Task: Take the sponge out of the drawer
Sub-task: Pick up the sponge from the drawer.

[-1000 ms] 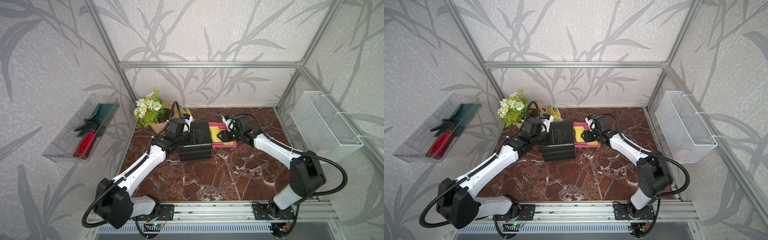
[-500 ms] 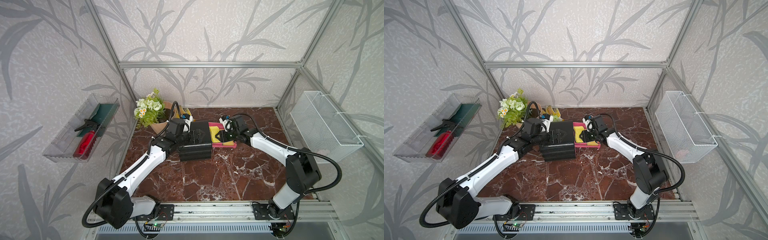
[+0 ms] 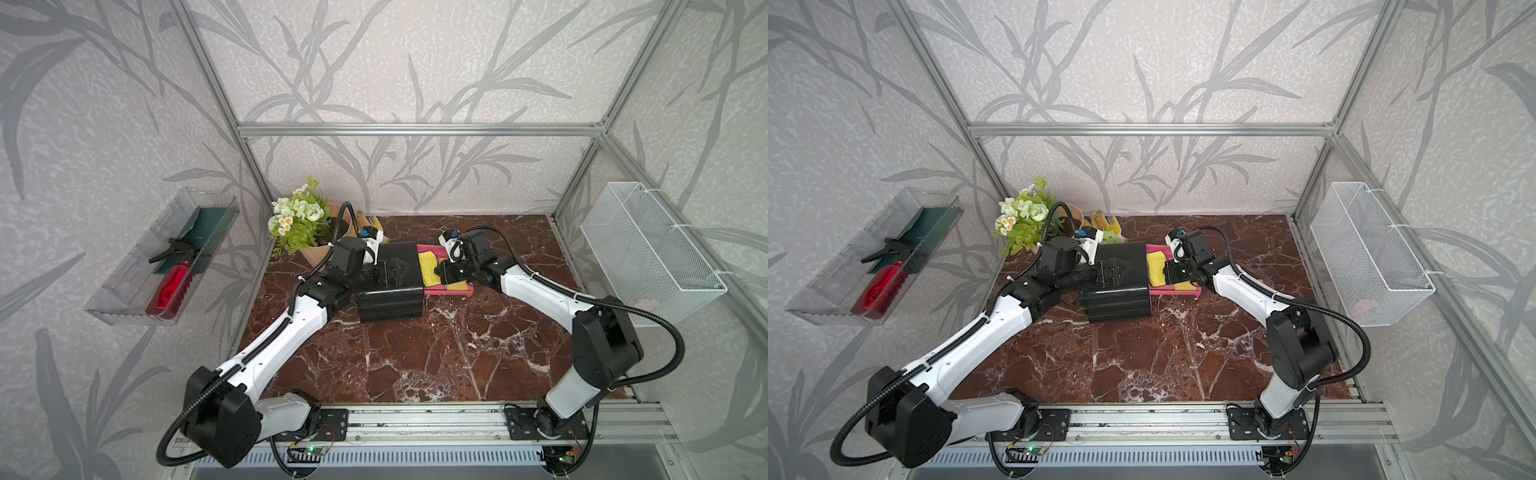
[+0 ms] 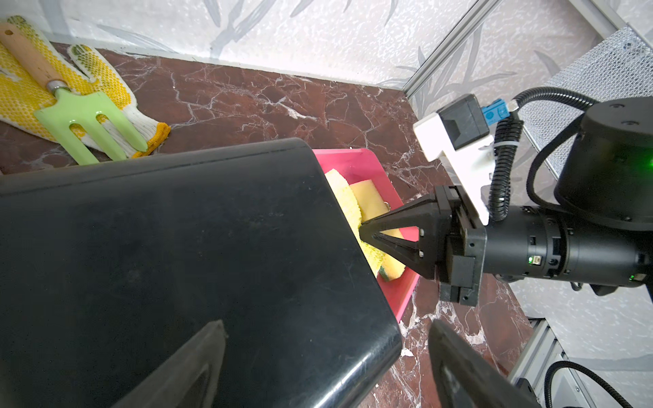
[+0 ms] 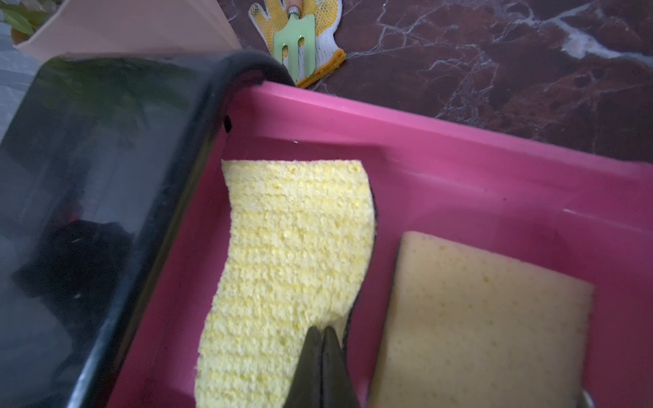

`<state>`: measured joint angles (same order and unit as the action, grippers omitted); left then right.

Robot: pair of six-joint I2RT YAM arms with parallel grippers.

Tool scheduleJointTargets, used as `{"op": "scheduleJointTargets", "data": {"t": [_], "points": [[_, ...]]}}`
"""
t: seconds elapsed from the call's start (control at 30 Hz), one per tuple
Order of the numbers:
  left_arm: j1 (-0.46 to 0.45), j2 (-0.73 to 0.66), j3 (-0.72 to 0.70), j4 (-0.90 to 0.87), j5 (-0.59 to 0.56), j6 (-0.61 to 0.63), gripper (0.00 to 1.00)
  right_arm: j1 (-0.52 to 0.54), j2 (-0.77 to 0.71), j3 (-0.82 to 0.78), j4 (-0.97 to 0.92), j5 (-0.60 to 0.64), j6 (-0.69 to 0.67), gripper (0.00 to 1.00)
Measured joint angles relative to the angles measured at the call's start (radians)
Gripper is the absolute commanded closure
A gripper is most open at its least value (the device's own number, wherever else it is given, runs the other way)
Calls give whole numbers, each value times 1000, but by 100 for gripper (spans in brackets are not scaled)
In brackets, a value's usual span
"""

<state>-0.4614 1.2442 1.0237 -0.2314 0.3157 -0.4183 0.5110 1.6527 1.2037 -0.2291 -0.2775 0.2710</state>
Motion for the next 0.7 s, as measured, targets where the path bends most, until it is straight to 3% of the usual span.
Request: {"op": "scheduleJointTargets", "data": {"t": [0.3, 0.47, 0.7], "points": [[13, -17, 18, -27, 0, 24, 10, 3, -110, 76, -98, 66, -103, 100], [22, 12, 137, -113, 9, 79, 10, 1, -127, 151, -187, 122, -196, 100], [25, 71, 261, -170, 69, 135, 17, -11, -139, 158, -258, 99, -267, 100]]}}
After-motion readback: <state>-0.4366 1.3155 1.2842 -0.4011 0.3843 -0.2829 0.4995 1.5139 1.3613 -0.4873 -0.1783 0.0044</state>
